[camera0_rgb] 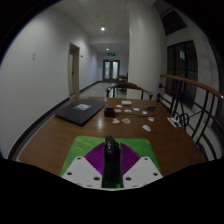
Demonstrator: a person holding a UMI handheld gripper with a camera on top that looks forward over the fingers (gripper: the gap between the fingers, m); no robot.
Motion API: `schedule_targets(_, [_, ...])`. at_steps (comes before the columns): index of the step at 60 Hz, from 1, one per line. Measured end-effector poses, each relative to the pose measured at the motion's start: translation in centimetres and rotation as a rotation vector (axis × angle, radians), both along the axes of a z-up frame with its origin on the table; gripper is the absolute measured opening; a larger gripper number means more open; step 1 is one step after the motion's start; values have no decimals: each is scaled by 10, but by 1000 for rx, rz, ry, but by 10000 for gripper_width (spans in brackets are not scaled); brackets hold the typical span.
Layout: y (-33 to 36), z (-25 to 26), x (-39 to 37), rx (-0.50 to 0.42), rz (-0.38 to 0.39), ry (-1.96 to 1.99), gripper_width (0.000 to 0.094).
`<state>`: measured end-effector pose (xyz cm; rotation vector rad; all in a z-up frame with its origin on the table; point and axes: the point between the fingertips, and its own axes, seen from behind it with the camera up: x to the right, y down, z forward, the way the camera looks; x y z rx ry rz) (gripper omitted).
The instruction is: Arrange mouse
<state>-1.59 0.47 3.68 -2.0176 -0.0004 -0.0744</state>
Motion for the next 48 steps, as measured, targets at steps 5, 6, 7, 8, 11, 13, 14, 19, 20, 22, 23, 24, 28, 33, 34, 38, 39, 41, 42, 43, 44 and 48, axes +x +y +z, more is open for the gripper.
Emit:
schedule_targets(5, [3,-3,5,-17,-15,-34,194])
schedule_targets(6, [3,-3,5,-20,-14,-37,194])
schedule_targets(7, [3,-3,5,-24,-12,-38,196])
schedule_targets(8, [3,-3,5,-26,-9,-39,196])
schedule_targets(11, [1,-2,5,-31,-9,-40,196])
schedule_targets(13, [-2,-3,6,-43,-8,-41,224])
schedule_targets(14, [-3,-3,6,-53,-6,-42,246])
schedule_targets(19, [-14,-3,-1,-90,45,-11,428])
schedule_targets(20, [-16,-2,-2,-93,55,4,479])
schedule_targets(22, [-23,3,-7,-91,87,32,582])
schedule_targets(23, [-27,6,-9,-90,103,43,634])
schedule_targets(24, [-32,9,-10,-90,118,51,697])
schedule_targets(28, [-52,20,-7,-86,157,67,860])
schedule_targets(33, [-81,31,8,-88,176,67,849])
schedule_targets(34, [-87,33,12,-90,178,70,848])
schedule_targets(38, [-112,38,29,-99,187,82,847])
schedule_targets(39, [-118,39,34,-103,186,85,848])
schedule_targets(41, [-129,40,46,-109,182,93,848])
schedule_targets(42, [-136,40,53,-113,179,97,849])
schedule_targets(43, [-141,39,60,-117,175,99,852])
schedule_targets(44, [-148,38,67,-122,172,101,849])
schedule_targets(48, [-170,32,97,-146,151,99,847])
